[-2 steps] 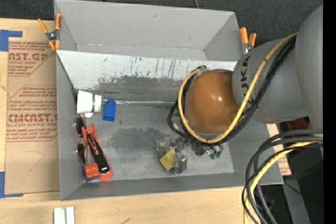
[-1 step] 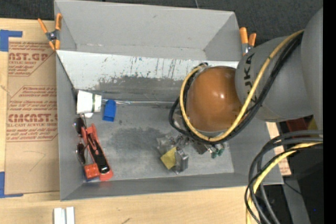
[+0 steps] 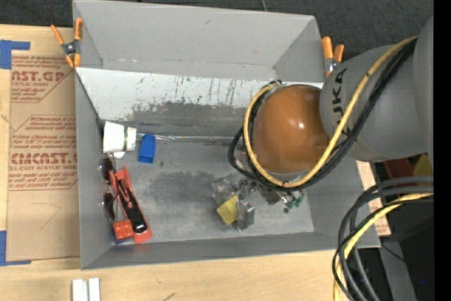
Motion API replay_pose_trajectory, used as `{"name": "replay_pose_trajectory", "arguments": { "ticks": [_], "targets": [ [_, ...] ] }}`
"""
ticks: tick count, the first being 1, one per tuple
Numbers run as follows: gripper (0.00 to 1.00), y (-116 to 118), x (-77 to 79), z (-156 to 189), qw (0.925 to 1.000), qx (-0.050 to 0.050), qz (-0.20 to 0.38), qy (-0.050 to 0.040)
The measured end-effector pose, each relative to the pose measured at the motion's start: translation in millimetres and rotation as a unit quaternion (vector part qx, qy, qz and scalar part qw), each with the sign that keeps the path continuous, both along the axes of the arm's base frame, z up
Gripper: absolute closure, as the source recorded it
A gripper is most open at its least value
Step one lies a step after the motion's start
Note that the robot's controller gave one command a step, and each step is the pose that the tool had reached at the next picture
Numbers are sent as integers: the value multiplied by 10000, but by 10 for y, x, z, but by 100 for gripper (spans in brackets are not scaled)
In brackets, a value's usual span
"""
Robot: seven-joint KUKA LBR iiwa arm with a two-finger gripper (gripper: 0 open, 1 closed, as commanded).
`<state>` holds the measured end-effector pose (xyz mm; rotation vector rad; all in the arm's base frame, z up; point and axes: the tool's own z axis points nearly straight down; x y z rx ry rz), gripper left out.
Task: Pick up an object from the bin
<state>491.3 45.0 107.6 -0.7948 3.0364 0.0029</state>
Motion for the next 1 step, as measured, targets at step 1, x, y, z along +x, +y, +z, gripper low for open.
{"name": "replay_pose_trajectory", "arguments": {
  "ticks": [1],
  "targets": [
    [100, 2, -12, 131, 10000, -1, 1, 32]
  ]
}}
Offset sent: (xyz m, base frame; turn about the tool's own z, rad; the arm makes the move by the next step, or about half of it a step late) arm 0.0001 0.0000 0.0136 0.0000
